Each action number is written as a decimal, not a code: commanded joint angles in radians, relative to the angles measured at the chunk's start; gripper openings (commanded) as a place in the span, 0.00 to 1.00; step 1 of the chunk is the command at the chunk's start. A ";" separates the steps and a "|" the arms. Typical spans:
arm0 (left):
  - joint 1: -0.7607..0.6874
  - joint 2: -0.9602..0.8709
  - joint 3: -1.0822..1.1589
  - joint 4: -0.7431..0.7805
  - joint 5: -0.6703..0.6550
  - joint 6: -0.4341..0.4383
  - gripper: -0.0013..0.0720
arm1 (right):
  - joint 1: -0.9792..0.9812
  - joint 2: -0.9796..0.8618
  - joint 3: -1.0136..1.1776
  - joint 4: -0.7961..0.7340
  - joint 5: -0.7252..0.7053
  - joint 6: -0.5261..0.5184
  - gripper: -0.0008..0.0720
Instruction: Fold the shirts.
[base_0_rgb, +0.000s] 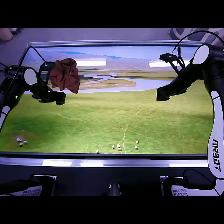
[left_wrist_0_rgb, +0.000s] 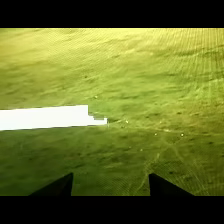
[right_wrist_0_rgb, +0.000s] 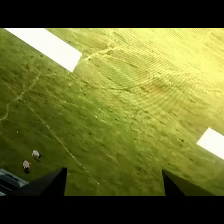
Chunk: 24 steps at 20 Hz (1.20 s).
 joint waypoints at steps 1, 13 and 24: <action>0.000 0.001 0.000 0.000 0.000 0.000 0.81 | 0.001 0.000 0.000 0.000 0.000 0.000 0.87; 0.000 -0.002 0.000 0.000 0.024 0.000 0.81 | 0.001 -0.001 0.000 0.000 -0.015 0.001 0.87; 0.116 -0.340 0.309 -0.021 0.618 -0.131 0.85 | 0.001 -0.001 0.000 0.001 -0.440 0.000 0.87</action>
